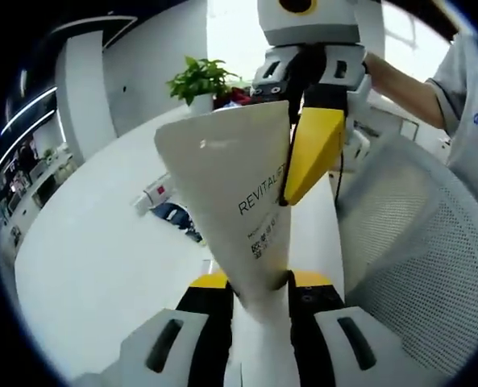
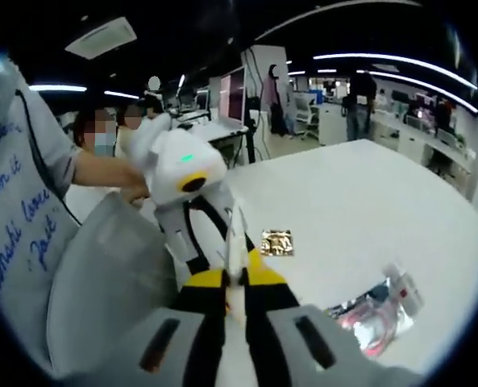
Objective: Arrange the skincare products in the storage area until every visible bottle or jar stands upright without overlapping.
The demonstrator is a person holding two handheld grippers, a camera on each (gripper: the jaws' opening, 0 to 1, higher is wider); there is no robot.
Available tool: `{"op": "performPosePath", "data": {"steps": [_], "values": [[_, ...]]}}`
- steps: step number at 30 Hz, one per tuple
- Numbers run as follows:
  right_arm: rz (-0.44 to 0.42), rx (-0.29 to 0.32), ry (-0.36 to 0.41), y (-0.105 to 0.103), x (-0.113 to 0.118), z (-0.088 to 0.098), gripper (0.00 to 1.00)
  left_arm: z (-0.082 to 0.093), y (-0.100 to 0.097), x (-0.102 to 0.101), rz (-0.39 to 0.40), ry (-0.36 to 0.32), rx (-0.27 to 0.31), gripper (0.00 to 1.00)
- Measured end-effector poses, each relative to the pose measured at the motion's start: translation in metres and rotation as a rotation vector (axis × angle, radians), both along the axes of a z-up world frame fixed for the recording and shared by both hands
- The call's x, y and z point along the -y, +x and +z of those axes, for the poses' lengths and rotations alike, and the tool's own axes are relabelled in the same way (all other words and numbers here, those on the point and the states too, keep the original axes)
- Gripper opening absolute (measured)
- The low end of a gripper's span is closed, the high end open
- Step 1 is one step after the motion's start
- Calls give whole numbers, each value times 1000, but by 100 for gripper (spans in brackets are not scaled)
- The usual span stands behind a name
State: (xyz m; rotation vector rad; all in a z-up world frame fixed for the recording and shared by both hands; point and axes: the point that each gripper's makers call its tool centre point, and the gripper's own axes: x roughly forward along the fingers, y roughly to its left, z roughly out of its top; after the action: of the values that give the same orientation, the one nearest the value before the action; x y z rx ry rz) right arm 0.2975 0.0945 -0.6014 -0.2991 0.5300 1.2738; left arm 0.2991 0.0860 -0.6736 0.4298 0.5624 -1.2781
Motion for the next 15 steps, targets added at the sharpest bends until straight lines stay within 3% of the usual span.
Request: {"op": "performPosePath", "data": {"steps": [15], "values": [[132,21,-71,-6,-7,0,8,0,-6,-5,-22,-56,-34,18]]}}
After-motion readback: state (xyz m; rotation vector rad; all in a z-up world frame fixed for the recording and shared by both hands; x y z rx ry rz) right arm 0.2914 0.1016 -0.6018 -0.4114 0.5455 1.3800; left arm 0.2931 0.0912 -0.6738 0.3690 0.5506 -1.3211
